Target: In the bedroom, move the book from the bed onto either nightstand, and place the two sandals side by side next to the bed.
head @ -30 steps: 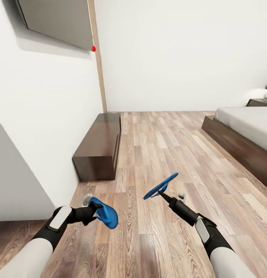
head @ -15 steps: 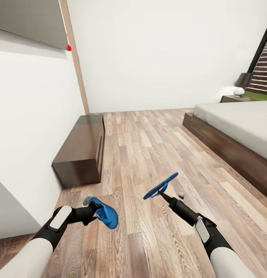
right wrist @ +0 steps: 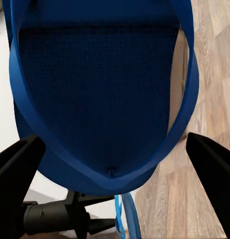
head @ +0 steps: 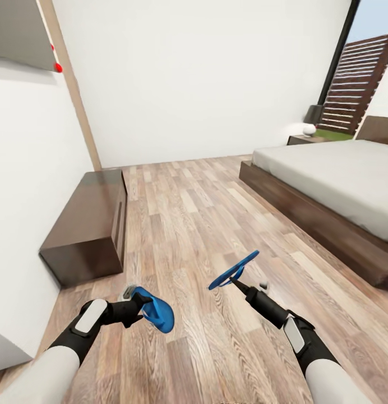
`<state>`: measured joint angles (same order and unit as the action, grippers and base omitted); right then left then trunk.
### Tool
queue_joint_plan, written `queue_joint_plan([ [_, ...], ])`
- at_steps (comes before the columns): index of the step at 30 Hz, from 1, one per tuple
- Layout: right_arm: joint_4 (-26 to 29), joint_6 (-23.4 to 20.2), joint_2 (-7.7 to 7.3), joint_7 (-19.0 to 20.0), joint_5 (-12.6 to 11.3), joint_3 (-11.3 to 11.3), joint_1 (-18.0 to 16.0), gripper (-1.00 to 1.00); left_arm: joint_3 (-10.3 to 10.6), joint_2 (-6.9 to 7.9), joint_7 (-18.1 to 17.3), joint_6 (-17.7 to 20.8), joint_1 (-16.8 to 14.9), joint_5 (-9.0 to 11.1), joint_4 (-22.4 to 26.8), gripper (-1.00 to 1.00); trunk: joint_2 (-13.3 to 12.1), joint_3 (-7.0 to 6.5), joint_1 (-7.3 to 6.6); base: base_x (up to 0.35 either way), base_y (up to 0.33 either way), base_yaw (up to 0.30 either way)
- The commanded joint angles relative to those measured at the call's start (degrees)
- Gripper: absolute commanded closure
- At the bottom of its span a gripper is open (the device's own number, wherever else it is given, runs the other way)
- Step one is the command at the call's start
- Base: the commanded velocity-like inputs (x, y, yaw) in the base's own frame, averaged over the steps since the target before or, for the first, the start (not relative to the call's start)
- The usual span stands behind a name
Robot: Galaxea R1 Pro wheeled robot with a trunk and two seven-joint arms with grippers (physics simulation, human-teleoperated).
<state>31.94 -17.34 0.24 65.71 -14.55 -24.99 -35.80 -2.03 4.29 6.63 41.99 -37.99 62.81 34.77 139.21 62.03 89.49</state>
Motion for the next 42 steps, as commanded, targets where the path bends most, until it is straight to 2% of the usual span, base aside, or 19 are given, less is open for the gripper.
queue_joint_plan([
  [1, -0.04, -0.59, 0.03, 0.22, -0.27, -0.14, -0.05, 1.00, -0.01, -0.06, 0.58, 0.29, 0.00, 0.66, 0.12, 1.00, 0.02, 0.05, -0.01, 0.000, -0.101, -0.288],
  [9, -0.04, -0.59, 0.03, 0.29, -0.32, -0.14, -0.05, 1.00, 1.19, -0.23, 0.58, 0.29, 0.01, 0.56, 0.12, 1.00, 0.02, 0.05, -0.01, 0.000, -0.108, -0.288],
  [37, -0.04, -0.62, 0.03, 0.49, -0.27, -0.14, -0.05, 1.00, 1.47, -0.32, 0.64, -0.74, 0.00, 0.53, 0.12, 1.00, 0.02, 0.05, -0.01, 0.000, -0.090, -0.279],
  [42, -0.04, -0.59, -0.03, 0.48, -0.16, -0.16, -0.05, 1.00, 1.51, -0.70, 0.66, -1.32, 0.01, 0.52, 0.12, 1.00, 0.02, 0.05, -0.01, 0.040, -0.088, -0.264],
])
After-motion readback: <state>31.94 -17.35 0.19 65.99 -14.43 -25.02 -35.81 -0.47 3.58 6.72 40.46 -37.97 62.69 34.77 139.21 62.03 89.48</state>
